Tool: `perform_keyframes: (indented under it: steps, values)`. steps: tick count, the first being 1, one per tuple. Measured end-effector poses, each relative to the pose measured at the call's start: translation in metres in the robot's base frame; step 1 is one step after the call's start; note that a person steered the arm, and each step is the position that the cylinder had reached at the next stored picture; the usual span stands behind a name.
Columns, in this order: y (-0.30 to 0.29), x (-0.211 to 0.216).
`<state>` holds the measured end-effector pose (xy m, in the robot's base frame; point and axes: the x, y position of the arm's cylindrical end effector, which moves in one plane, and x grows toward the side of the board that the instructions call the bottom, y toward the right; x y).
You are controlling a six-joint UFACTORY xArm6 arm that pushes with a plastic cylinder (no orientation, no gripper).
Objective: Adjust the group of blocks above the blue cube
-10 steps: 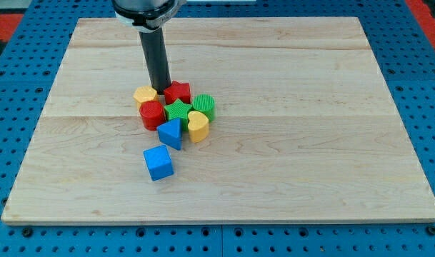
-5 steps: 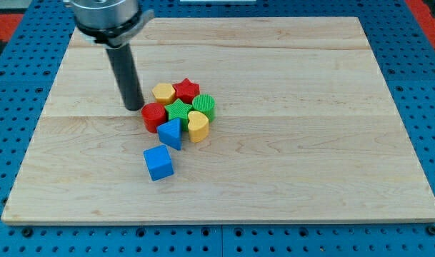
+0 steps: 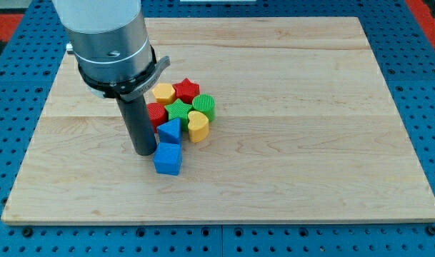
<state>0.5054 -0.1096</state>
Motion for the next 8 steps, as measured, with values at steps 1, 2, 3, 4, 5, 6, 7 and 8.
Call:
perform_keyframes:
  steps: [1,2,3,4,5,6,7,8]
  values:
    - [0.000,-0.008]
    - [0.000,-0.016]
    - [0.000,-0.022]
    - [0.010,-0.023]
    - [0.013,-0.024]
    - [0.013,-0.027]
    - [0.013,-0.028]
    - [-0.018,-0.029]
